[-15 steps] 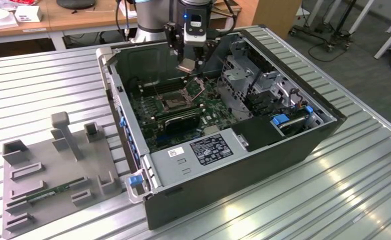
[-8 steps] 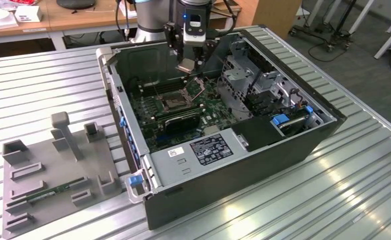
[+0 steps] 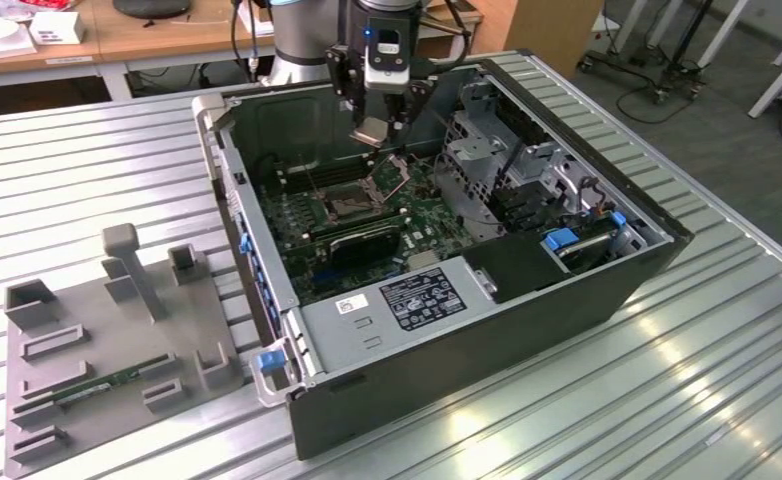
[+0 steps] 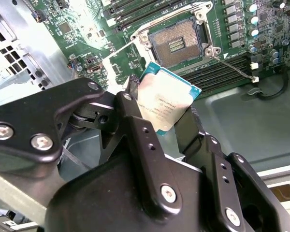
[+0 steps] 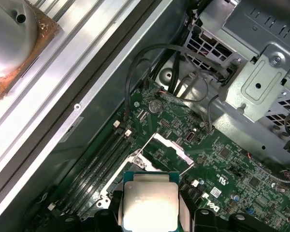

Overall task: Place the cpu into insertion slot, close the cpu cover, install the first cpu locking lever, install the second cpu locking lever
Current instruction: 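Place the cpu into insertion slot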

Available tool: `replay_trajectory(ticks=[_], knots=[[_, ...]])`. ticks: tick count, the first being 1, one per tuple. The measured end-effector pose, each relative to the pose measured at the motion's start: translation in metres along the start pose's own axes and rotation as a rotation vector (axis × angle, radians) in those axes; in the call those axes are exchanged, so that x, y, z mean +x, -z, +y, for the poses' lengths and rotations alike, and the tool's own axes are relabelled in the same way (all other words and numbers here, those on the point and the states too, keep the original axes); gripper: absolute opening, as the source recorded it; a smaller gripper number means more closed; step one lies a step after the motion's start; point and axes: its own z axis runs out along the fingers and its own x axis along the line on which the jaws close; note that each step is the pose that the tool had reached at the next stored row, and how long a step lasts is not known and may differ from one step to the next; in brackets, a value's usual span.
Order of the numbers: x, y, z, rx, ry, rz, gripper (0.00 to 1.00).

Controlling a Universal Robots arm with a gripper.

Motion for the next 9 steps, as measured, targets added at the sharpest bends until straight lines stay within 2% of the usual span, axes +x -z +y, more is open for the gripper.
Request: replay_trajectory(ticks=[3, 9], knots=[[0.0000, -0.0001, -0.0001, -0.0004, -0.021, -0.0018, 0.55], [0.0000, -0.0008, -0.0001, -0.0026, -0.125, -0.0108, 0.55]])
